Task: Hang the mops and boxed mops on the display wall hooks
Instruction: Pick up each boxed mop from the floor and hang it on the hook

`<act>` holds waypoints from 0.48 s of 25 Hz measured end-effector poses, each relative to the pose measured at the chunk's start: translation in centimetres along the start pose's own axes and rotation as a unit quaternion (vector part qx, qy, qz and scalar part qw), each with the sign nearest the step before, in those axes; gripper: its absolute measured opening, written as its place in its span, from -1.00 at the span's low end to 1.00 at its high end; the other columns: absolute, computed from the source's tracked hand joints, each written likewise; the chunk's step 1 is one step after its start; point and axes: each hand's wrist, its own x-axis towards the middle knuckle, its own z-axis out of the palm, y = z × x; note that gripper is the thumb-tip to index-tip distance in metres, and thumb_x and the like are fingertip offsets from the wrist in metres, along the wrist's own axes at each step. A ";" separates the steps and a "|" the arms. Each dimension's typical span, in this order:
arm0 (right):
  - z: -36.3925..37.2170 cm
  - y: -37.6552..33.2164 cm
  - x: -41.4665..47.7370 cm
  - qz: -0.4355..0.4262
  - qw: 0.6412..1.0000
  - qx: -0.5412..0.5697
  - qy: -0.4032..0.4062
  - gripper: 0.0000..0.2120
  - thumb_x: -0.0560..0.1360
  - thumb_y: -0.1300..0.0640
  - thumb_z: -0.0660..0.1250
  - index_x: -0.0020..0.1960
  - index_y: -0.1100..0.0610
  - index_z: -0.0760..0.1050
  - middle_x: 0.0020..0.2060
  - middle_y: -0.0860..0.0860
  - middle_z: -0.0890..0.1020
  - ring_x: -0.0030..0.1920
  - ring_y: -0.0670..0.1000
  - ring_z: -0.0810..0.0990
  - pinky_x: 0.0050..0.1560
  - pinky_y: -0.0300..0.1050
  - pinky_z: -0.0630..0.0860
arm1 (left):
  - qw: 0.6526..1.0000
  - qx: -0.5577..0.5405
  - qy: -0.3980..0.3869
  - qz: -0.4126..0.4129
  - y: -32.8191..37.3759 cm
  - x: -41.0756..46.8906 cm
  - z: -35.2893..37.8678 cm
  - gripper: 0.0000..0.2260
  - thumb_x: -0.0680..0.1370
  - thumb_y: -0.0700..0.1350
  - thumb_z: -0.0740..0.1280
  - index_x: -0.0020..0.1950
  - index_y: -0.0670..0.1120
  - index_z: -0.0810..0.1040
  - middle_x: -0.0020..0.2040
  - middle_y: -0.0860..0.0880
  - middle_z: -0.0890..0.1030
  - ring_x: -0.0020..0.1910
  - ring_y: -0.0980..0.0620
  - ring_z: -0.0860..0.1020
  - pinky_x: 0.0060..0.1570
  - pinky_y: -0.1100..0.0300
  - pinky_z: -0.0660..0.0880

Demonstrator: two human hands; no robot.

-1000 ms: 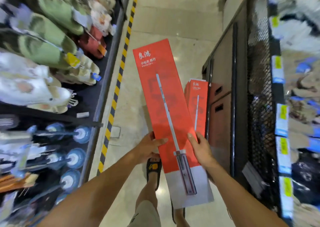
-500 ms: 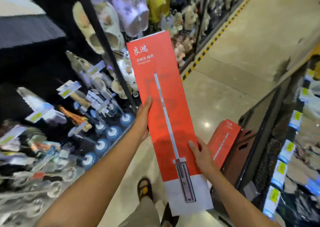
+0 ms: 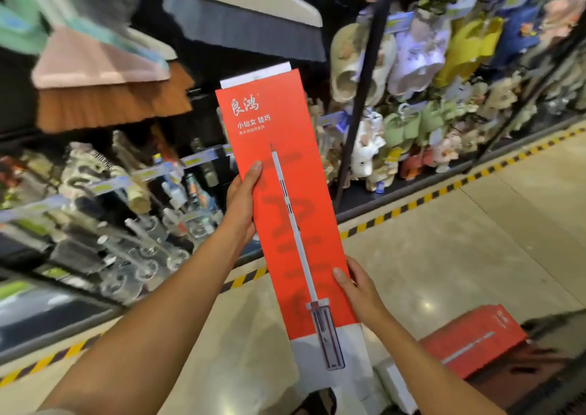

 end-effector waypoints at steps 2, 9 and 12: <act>3.0 -1.4 0.7 -0.014 0.998 -0.038 -0.056 -0.33 0.46 -0.40 0.38 0.44 -0.06 0.48 0.26 -0.08 0.67 0.24 -0.04 0.67 0.26 0.13 0.62 | 0.999 -0.010 0.029 0.025 2.4 -1.6 -4.7 -0.50 0.56 0.07 0.49 0.43 -0.15 0.55 0.26 -0.26 0.68 0.21 -0.29 0.67 0.15 -0.20 0.65; 17.3 -7.5 0.0 -0.070 0.957 -0.169 -0.227 -0.49 0.50 -0.21 0.50 0.40 -0.26 0.43 0.30 -0.21 0.61 0.30 -0.19 0.58 0.35 0.09 0.56 | 0.987 -0.001 0.090 0.130 10.2 -11.2 -20.8 -0.34 0.44 0.10 0.57 0.45 -0.13 0.48 0.26 -0.21 0.69 0.14 -0.21 0.71 0.13 -0.15 0.66; 24.8 -14.0 -1.0 -0.155 0.949 -0.158 -0.225 -0.15 0.34 -0.45 0.47 0.52 -0.24 0.27 0.42 -0.26 0.45 0.42 -0.08 0.47 0.38 0.08 0.51 | 0.979 0.022 0.118 0.165 13.2 -16.5 -27.7 -0.34 0.40 0.09 0.60 0.42 -0.09 0.49 0.24 -0.18 0.70 0.10 -0.15 0.72 0.05 -0.06 0.68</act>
